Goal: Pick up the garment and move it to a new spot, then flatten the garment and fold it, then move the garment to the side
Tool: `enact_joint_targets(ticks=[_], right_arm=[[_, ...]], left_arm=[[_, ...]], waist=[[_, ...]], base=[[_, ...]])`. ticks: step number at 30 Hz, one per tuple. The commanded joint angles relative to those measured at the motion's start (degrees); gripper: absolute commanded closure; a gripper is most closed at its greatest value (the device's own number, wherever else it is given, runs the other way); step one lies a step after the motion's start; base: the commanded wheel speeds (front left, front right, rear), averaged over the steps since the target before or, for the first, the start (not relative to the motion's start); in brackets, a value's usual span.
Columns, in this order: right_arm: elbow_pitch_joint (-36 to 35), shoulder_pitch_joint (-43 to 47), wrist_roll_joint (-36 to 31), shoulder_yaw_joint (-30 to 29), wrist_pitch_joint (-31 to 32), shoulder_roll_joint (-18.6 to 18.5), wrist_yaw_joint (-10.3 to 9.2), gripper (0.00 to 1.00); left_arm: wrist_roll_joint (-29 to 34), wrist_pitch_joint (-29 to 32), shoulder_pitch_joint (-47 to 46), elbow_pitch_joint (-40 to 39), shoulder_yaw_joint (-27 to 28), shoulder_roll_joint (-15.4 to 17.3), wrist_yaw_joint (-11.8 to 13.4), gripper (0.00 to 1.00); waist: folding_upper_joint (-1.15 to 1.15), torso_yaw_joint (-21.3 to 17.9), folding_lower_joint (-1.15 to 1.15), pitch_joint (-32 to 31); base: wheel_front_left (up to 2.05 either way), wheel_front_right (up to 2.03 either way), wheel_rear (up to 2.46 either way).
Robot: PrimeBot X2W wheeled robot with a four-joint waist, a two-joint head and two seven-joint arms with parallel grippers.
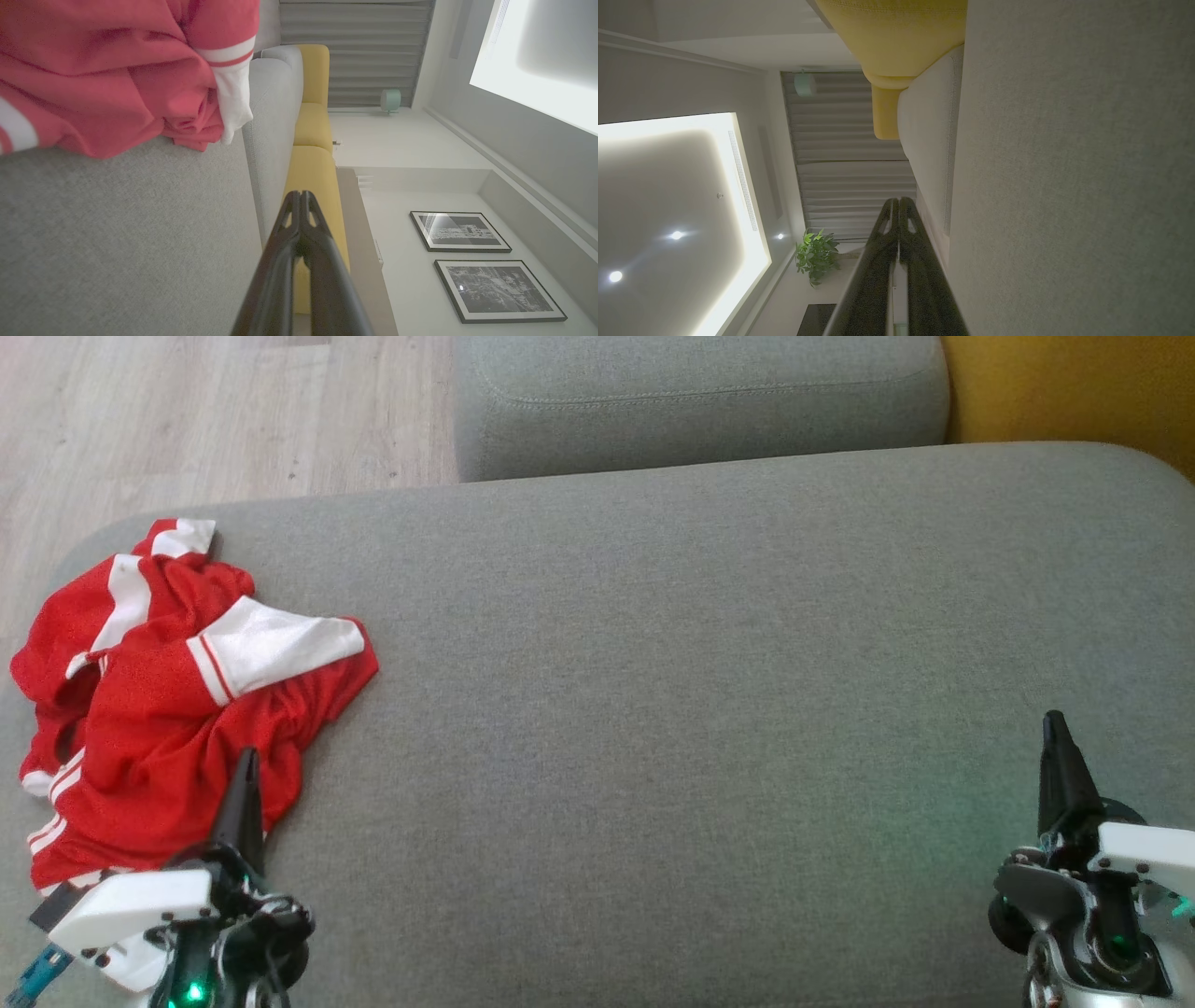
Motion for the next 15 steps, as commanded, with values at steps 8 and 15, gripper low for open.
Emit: enact_joint_targets(ticks=[8, 15], right_arm=[[2.7, 1.0, 0.1, 0.2, -0.1, 0.2, -0.01, 0.00], [1.5, 0.9, 0.5, 1.4, -1.0, 0.1, 0.02, 0.00]], left_arm=[[0.0, -0.2, 1.5, 2.8, -0.2, -0.3, 0.1, 0.00], [0.0, -1.4, 1.1, 2.1, -0.9, -0.3, 0.1, 0.00]], waist=[[0.00, 0.0, 0.00, 0.0], [0.00, -0.1, 0.00, 0.0]], base=[[0.00, 0.00, 0.00], [0.00, 0.00, 0.00]])
